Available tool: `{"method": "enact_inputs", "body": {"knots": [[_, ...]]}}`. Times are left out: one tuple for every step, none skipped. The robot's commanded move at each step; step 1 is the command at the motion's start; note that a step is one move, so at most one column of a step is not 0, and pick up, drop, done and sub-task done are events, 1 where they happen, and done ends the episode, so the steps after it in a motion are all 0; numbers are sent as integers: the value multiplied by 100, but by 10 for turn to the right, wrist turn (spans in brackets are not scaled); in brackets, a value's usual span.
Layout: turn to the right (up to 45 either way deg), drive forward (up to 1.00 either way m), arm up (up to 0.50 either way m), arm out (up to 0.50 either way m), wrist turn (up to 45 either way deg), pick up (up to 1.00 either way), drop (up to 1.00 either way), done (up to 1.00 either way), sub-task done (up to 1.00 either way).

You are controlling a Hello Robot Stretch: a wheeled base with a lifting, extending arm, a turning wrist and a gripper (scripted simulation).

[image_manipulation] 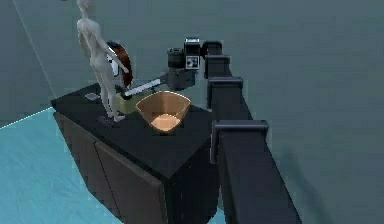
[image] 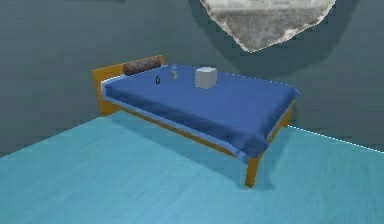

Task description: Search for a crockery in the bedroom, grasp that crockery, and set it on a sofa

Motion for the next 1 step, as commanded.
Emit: {"method": "enact_inputs", "body": {"knots": [[0,0,0,0,180,0,0,0,0]]}}
